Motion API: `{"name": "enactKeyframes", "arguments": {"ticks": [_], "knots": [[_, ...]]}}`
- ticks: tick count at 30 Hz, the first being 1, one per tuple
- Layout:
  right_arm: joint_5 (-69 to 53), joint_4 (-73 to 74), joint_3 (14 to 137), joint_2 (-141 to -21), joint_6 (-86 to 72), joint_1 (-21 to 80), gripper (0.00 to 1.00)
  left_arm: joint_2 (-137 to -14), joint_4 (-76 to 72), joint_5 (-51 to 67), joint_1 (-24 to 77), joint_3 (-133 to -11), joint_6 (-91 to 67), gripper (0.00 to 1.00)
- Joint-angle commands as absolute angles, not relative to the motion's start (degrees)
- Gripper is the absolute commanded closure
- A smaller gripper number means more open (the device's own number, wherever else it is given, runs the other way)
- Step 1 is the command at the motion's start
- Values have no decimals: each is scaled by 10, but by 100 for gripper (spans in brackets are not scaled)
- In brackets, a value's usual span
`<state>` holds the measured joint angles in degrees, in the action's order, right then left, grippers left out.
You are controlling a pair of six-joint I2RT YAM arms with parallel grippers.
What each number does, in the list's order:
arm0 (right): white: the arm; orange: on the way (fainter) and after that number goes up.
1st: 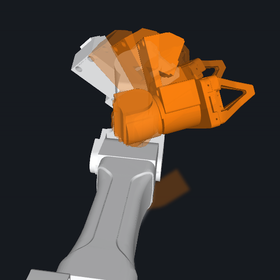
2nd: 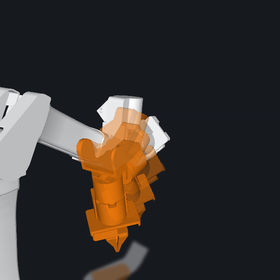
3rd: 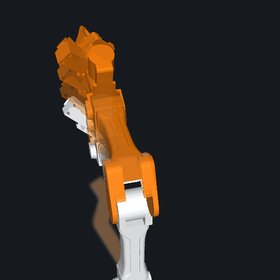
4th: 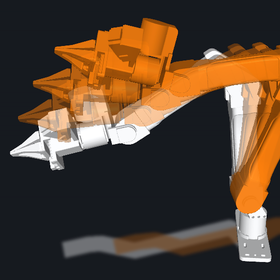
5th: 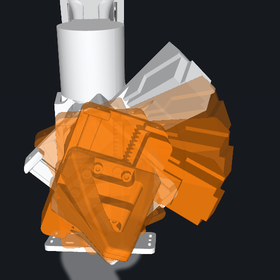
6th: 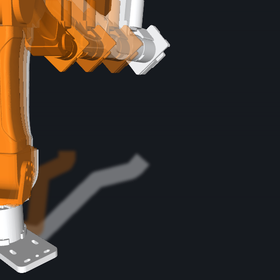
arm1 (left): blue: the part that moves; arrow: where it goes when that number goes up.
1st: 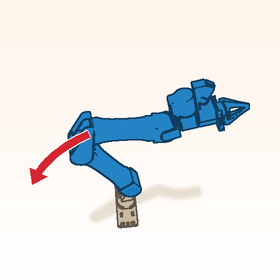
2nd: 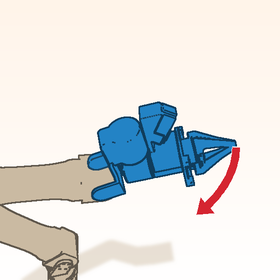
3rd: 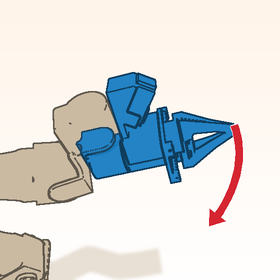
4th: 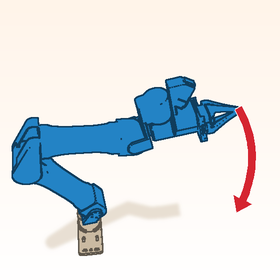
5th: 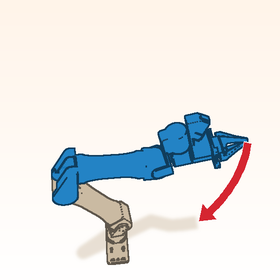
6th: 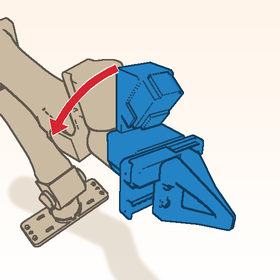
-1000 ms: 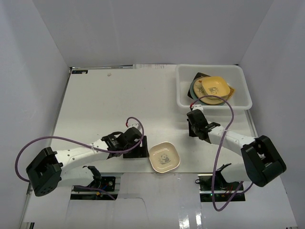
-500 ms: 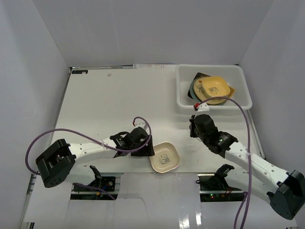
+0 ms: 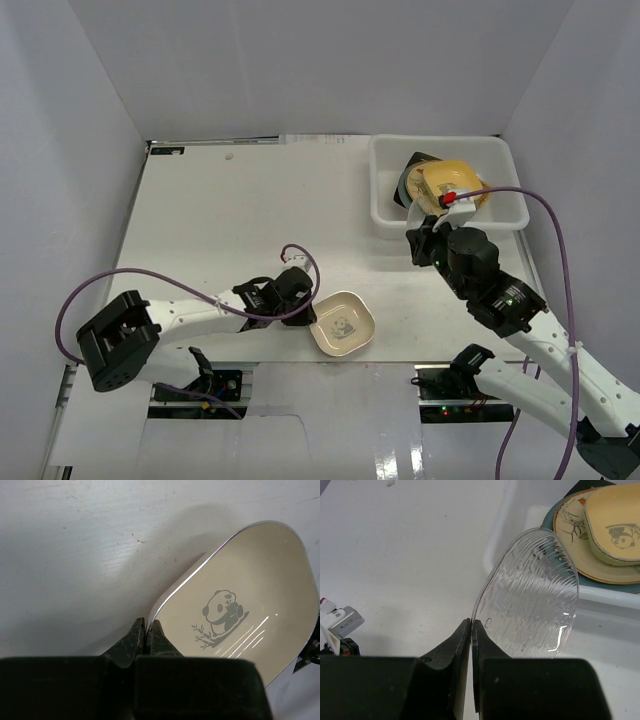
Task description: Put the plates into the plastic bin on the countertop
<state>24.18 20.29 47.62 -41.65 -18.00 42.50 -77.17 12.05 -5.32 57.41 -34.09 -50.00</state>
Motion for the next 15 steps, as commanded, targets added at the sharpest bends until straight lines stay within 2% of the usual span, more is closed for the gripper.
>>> {"name": "enactKeyframes", "arguments": {"ticks": [1, 7, 10, 15], "knots": [[270, 187, 525, -391, -149, 429, 92, -713, 135, -72, 577, -359, -489, 100], [312, 120, 553, -332, -112, 429, 92, -716, 166, -77, 577, -510, -424, 100], [336, 114, 570, -319, -97, 429, 92, -764, 167, -115, 575, -610, -379, 100], [373, 100, 618, -304, -63, 429, 92, -927, 168, -136, 567, -815, -309, 100]]}}
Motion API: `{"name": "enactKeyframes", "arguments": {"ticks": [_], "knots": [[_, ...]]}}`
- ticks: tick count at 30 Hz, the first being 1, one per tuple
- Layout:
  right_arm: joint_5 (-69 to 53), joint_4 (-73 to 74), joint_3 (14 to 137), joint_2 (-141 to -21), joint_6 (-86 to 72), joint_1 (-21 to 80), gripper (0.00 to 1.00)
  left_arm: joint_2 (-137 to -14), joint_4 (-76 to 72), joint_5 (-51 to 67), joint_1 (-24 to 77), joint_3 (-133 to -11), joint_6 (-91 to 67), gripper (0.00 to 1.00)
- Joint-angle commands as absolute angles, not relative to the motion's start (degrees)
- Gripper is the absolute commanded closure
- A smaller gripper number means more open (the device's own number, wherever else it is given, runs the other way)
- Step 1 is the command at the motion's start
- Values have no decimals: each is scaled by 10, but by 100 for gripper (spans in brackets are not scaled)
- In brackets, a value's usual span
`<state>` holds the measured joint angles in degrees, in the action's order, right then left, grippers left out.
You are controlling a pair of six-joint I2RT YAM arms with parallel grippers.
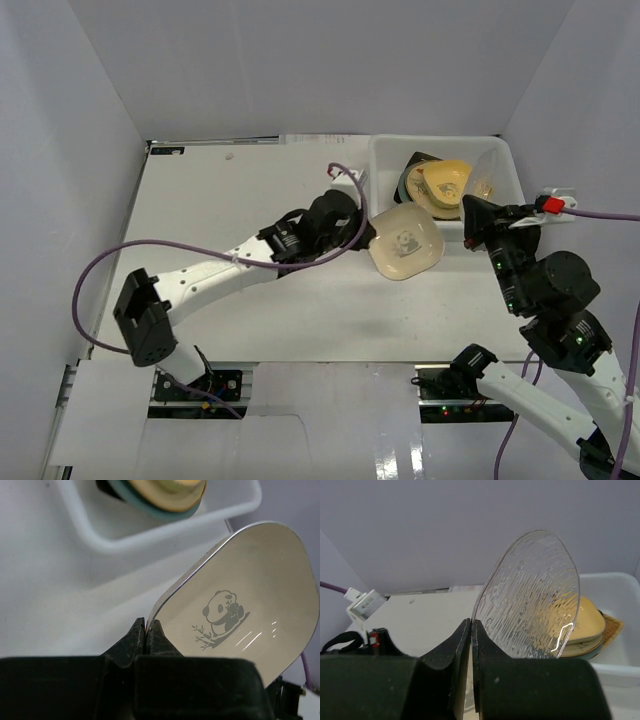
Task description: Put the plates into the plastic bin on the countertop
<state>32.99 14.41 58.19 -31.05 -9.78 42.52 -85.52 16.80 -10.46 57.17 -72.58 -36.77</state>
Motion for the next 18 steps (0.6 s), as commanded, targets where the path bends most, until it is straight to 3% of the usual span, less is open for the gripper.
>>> {"name": "enactKeyframes", "arguments": {"ticks": [1, 6, 11, 14, 18], "knots": [[375, 100, 626, -303, -61, 429, 92, -952, 168, -136, 563, -847, -302, 100], [376, 98, 643, -292, -61, 429, 92, -1148, 165, -85, 513, -1051, -310, 100], [367, 105, 631, -277, -73, 429, 92, -1327, 194, -65, 500, -1357, -332, 100], [371, 112, 614, -264, -80, 429, 92, -1382, 155, -49, 493, -1406, -361, 100], [369, 112, 598, -260, -88, 429, 92, -1394, 47, -61, 483, -1369, -377, 100]]}}
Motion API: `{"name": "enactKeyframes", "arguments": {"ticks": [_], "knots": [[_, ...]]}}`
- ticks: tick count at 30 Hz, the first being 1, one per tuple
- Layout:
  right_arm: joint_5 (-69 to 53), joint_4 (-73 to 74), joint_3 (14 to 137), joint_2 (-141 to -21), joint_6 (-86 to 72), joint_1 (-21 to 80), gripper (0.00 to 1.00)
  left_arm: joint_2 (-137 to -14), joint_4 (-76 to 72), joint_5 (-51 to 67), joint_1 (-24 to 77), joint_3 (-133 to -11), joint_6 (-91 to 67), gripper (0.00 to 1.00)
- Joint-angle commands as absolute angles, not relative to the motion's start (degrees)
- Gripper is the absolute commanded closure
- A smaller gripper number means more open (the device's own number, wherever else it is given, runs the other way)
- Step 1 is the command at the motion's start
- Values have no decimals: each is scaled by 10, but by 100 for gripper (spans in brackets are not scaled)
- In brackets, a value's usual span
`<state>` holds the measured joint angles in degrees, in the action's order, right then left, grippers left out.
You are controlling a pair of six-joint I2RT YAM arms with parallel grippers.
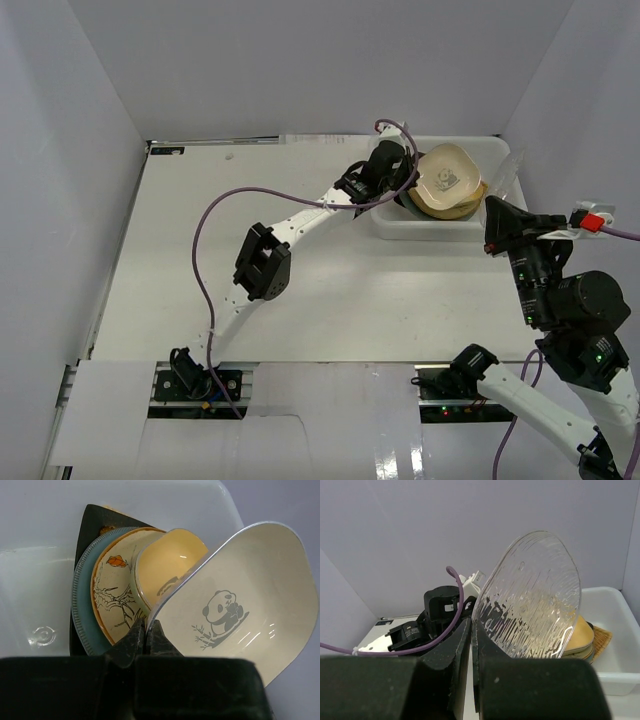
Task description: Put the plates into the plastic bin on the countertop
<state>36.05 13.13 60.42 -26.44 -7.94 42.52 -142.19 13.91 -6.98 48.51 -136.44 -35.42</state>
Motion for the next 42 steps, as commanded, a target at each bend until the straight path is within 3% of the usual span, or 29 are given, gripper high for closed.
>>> {"name": "enactKeyframes", "arguments": {"ticks": [1, 18, 23, 30, 34, 42], "knots": [[367, 112, 595, -261, -90, 429, 92, -1400, 39, -58, 481, -1374, -381, 100], [352, 98, 567, -287, -101, 429, 92, -1518, -84, -47, 474, -1443, -393, 100], [337, 95, 556, -306, -114, 429, 92, -1527, -121, -48, 473, -1441, -402, 94], [326, 95, 558, -324, -121, 429, 92, -1532, -129, -43, 462, -1439, -428, 76], [343, 95, 572, -342, -111, 429, 92, -1519, -141, -35, 448, -1427, -434, 53], [414, 94, 582, -356, -84, 429, 92, -1478, -147, -6, 420, -1395, -448, 25]]}}
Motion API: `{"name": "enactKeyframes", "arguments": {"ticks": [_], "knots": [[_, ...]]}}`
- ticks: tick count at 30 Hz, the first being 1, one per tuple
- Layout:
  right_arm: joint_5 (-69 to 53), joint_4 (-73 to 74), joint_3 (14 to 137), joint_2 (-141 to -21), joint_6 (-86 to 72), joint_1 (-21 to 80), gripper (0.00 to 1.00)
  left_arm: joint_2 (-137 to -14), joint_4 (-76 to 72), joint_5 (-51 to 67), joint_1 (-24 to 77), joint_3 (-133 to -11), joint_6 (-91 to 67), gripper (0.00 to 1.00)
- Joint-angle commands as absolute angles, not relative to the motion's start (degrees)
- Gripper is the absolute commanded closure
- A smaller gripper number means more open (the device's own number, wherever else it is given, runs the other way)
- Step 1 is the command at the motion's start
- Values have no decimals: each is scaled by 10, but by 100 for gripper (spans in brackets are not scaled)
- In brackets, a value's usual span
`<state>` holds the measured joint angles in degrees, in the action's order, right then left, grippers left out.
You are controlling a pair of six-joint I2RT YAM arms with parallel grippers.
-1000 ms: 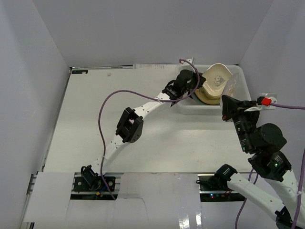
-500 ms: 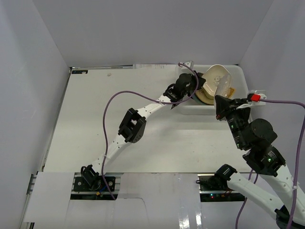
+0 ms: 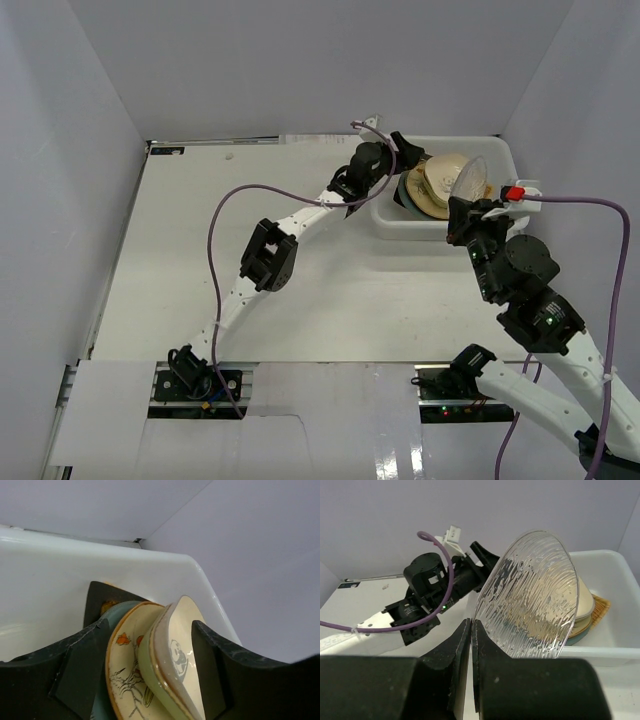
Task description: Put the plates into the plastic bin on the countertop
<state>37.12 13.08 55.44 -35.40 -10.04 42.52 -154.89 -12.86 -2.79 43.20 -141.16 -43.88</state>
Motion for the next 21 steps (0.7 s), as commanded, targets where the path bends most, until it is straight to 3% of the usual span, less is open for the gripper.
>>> {"name": "enactKeyframes", "arguments": {"ticks": [1, 6, 10, 17, 21], "knots": [[423, 94, 582, -363, -82, 429, 92, -1451, -153, -1, 419, -1371, -446, 23], [426, 84, 573, -430, -71, 428, 92, -1348, -132, 50, 412, -1301, -334, 9], [410, 77, 589, -506, -39, 383, 92, -1190, -29, 16, 412, -1196, -256, 2], [306, 80, 674, -628, -4, 259, 92, -798, -104, -108, 471, -570, -300, 2], [269, 105, 721, -752, 27, 200, 92, -683, -85, -118, 521, -426, -331, 2]]}}
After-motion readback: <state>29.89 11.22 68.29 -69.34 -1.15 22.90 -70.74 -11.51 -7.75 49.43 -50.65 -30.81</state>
